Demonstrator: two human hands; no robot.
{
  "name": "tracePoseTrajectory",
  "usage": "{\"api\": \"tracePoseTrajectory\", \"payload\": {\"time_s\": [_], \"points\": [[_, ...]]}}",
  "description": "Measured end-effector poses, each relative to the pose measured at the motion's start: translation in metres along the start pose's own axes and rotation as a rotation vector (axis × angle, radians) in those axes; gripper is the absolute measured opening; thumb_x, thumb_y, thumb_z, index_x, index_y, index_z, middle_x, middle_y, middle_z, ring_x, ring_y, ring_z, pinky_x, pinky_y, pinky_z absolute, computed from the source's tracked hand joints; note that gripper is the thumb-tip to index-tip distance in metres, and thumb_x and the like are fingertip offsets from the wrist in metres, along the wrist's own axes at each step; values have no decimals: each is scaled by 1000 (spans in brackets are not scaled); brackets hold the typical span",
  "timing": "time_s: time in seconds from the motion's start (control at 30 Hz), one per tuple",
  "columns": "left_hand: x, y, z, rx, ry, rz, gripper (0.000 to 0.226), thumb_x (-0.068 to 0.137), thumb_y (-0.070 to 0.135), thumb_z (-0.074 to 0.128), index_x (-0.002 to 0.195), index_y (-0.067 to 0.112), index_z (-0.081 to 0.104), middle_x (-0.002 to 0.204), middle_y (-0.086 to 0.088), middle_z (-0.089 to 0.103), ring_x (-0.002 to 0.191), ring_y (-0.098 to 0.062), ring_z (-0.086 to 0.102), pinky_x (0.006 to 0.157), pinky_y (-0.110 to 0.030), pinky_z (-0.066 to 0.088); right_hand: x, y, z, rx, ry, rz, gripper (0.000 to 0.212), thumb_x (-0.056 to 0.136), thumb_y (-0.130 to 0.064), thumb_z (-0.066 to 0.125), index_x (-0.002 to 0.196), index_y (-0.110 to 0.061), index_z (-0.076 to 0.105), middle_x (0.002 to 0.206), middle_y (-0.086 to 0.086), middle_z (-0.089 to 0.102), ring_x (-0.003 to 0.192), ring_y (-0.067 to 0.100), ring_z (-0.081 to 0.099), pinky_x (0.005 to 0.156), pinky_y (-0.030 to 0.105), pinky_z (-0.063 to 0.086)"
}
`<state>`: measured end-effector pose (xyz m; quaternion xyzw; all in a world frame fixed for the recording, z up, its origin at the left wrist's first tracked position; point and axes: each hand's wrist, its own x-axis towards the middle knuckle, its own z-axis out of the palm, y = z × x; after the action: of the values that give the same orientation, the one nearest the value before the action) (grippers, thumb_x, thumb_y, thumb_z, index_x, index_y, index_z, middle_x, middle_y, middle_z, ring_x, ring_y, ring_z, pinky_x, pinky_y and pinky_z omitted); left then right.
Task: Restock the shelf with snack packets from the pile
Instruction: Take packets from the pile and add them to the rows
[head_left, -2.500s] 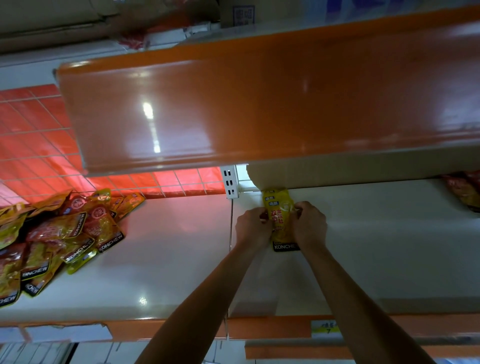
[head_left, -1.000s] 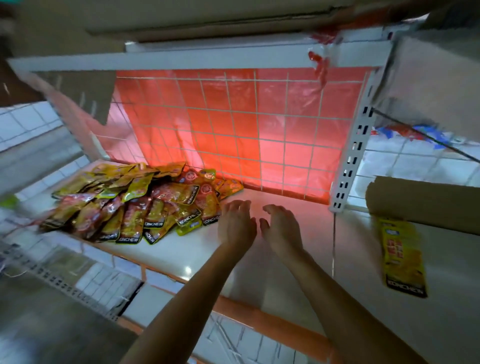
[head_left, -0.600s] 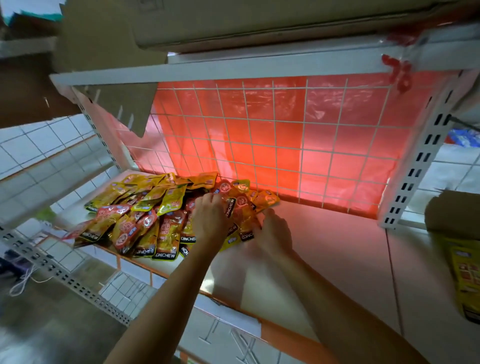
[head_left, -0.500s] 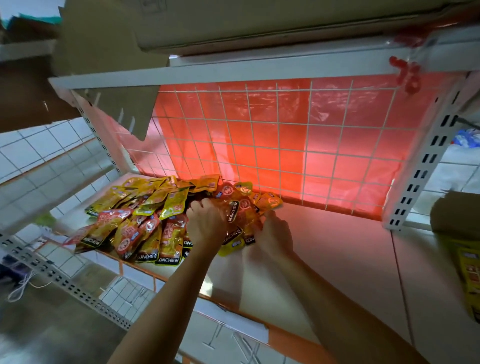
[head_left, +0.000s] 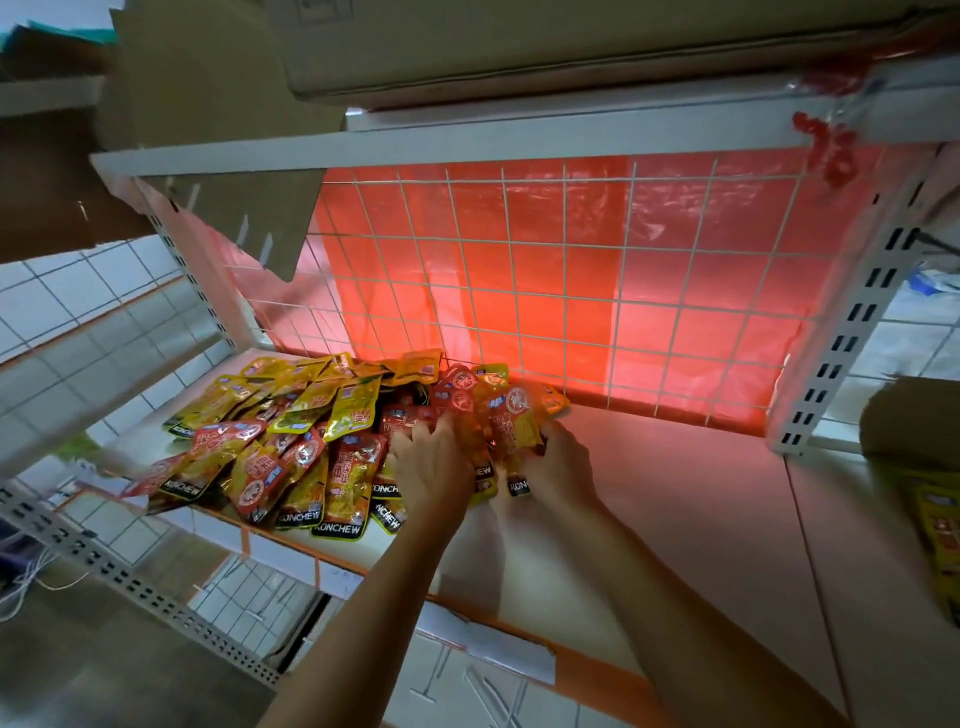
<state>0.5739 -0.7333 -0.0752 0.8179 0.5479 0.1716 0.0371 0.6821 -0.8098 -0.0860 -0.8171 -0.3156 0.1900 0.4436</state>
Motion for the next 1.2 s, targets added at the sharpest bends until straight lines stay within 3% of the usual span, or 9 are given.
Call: {"api": "tracePoseTrajectory", "payload": {"time_s": [0.2, 0.33, 0.5, 0.57, 0.67, 0.8, 1.0, 1.13, 1.2], "points": [[-20, 23, -2, -339, 51, 89, 19, 90, 19, 59, 108, 11, 61, 96, -9, 51, 83, -33, 57, 62, -30, 35, -10, 16, -24, 48, 81, 41, 22, 86, -16, 60, 107, -9, 58, 106, 10, 66, 89, 24, 57, 68, 27, 37], [-32, 52, 5, -549, 57, 179, 34, 83, 12, 67, 117, 13, 65, 106, -8, 58, 95, -28, 57, 66, -21, 27, -21, 33, -53, 114, 168, 97, 21, 87, -15, 57, 107, -9, 57, 107, 12, 65, 93, 28, 59, 70, 28, 41], [-63, 108, 11, -887, -102, 232, 42, 83, 9, 68, 125, 15, 62, 113, -6, 68, 89, -15, 66, 77, -21, 47, -43, 60, -106, 187, 354, 119, 22, 89, -21, 56, 110, -13, 59, 95, 2, 63, 73, 9, 55, 54, 19, 37], [-80, 135, 15, -908, -149, 242, 44, 84, 7, 65, 126, 19, 63, 112, -1, 70, 86, -9, 64, 77, -10, 45, -54, 73, -134, 191, 426, 131, 20, 89, -23, 56, 108, -15, 60, 88, -5, 58, 69, 4, 52, 51, 14, 31], [-110, 177, 18, -980, -186, 305, 41, 83, 2, 65, 121, 17, 66, 112, -1, 70, 87, -3, 59, 72, 7, 37, -74, 94, -180, 207, 518, 162, 14, 87, -22, 57, 99, -16, 61, 84, -4, 59, 75, 13, 53, 57, 24, 34], [-163, 236, 17, -1094, -306, 371, 38, 85, -2, 64, 115, 20, 67, 113, 5, 66, 96, -2, 59, 75, 3, 43, -110, 131, -242, 242, 600, 199, 12, 87, -20, 58, 99, -19, 61, 84, -7, 61, 72, 7, 57, 57, 23, 40], [-256, 327, 16, -1097, -395, 400, 44, 82, -1, 60, 107, 34, 66, 103, 14, 60, 91, -3, 56, 65, 7, 36, -172, 192, -340, 180, 692, 278, 29, 85, -20, 60, 112, -11, 61, 101, 8, 67, 90, 25, 62, 70, 27, 41], [-314, 379, 21, -1072, -464, 453, 43, 83, -2, 57, 114, 26, 66, 119, 7, 64, 107, -6, 56, 87, -13, 47, -211, 233, -396, 138, 731, 324, 29, 82, -13, 60, 111, -10, 61, 99, 11, 67, 87, 27, 61, 67, 26, 38], [-341, 402, 22, -1091, -487, 442, 43, 83, -1, 57, 113, 28, 66, 119, 6, 64, 105, -4, 57, 80, -10, 49, -228, 251, -422, 136, 756, 338, 31, 82, -12, 60, 113, -11, 61, 96, 9, 66, 78, 21, 57, 59, 22, 36]]}}
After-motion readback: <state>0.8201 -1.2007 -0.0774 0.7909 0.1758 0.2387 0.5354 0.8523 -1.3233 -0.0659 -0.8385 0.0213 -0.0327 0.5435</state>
